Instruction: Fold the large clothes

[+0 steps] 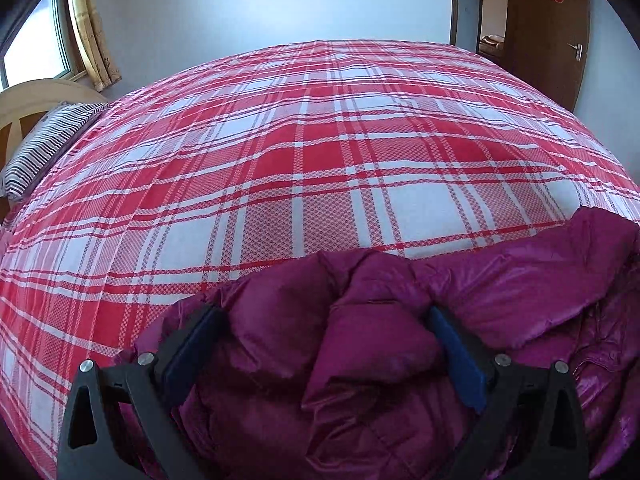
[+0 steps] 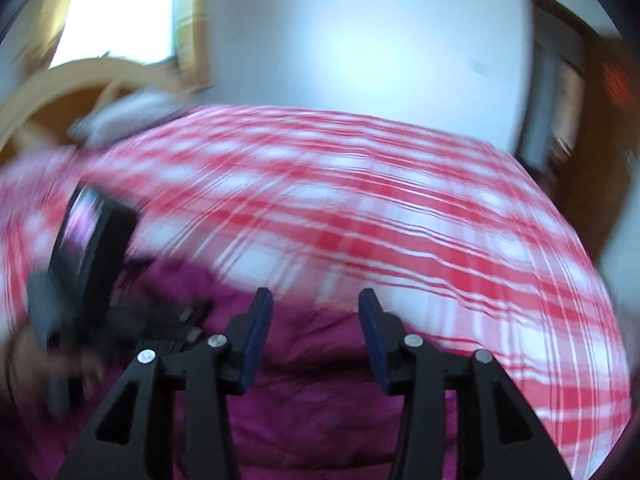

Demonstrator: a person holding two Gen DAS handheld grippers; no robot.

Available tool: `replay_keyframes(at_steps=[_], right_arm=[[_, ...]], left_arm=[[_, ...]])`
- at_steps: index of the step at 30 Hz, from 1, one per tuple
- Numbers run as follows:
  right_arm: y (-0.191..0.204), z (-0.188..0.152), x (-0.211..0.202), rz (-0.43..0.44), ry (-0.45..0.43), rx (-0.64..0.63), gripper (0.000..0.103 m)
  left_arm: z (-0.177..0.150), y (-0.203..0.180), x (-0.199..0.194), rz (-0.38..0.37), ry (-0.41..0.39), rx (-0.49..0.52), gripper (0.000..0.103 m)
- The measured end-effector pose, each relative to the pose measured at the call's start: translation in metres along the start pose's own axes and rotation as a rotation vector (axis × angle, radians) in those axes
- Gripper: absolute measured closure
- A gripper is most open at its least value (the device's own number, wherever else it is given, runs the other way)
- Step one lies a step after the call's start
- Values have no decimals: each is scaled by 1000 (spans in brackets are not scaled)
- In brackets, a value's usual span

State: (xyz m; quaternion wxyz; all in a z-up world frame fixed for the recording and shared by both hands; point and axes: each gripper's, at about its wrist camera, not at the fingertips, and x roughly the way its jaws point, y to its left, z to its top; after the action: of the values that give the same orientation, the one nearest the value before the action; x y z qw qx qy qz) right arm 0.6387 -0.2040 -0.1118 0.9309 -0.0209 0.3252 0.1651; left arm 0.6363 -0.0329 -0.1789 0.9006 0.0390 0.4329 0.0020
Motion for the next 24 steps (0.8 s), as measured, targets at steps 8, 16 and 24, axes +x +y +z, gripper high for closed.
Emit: replay_keyframes(at_steps=[8, 16, 24], right_arm=[[-9, -34, 53, -59, 159, 13, 61], [-12, -46, 60, -52, 188, 20, 61], [-10, -48, 66, -64, 196, 5, 60]], left_arm=[[-3, 2, 0, -15, -8, -14, 1], [-3, 2, 2, -15, -5, -15, 1], [-3, 0, 3, -2, -4, -6, 1]])
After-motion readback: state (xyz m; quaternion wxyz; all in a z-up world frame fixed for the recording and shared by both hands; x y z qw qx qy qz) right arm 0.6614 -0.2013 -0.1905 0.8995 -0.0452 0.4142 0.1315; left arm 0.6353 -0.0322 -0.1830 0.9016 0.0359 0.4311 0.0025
